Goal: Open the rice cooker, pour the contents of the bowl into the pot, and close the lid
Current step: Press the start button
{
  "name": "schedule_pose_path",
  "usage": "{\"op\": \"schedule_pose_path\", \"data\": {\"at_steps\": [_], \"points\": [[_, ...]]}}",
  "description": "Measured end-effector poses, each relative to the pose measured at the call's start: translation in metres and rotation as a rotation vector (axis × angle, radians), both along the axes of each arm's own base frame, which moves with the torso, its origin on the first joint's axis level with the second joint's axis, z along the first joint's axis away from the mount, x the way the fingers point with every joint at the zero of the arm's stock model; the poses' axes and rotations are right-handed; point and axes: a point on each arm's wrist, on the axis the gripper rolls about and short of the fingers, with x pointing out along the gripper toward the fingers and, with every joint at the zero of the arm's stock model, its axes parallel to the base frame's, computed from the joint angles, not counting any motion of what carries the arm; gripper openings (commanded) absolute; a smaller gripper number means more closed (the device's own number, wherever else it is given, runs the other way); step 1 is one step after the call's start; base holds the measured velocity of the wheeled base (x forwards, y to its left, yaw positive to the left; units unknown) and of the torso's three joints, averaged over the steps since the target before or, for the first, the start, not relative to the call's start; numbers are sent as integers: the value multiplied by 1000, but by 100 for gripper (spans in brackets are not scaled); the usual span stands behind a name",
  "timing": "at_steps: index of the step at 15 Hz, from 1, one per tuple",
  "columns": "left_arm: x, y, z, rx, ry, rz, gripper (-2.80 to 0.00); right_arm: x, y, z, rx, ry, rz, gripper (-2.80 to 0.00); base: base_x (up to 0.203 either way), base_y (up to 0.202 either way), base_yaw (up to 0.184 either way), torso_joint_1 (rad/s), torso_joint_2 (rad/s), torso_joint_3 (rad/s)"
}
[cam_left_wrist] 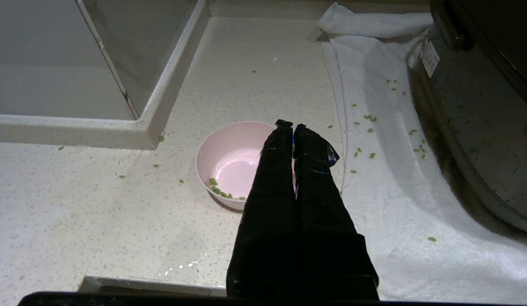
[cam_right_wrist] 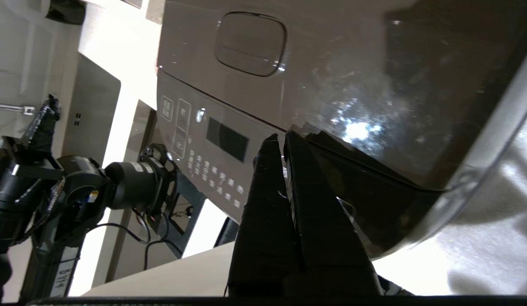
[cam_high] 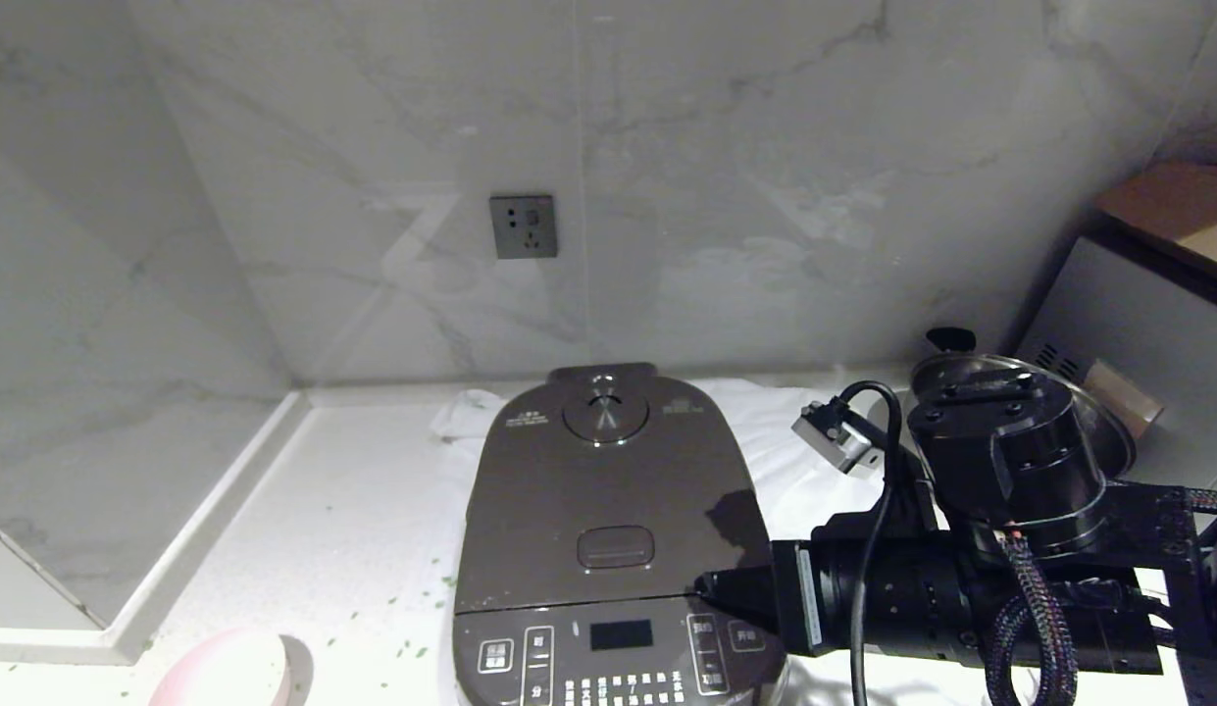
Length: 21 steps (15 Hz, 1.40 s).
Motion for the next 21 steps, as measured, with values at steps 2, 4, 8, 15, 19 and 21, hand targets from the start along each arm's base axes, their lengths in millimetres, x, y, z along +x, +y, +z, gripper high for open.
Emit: {"op": "schedule_pose_path", "data": {"at_steps": [2, 4, 8, 15, 19, 21], "points": [[0, 0, 0, 0, 1, -1, -280, 1, 3, -2, -2, 11, 2, -280, 0, 0, 0, 0, 0, 0], [0, 0, 0, 0, 1, 0, -280, 1, 6, -3, 0, 26, 3, -280, 0, 0, 0, 0, 0, 0], [0, 0, 0, 0, 1, 0, -280, 0, 7, -6, 21, 73, 17, -280, 0, 0, 0, 0, 0, 0], [0, 0, 0, 0, 1, 0, -280, -9, -2, -10, 7, 96, 7, -280, 0, 0, 0, 0, 0, 0], [0, 0, 0, -1, 1, -1, -280, -20, -13, -10, -14, 116, 6, -280, 0, 0, 0, 0, 0, 0], [0, 0, 0, 0, 1, 0, -280, -22, -16, -9, -10, 113, 5, -280, 0, 0, 0, 0, 0, 0]]}}
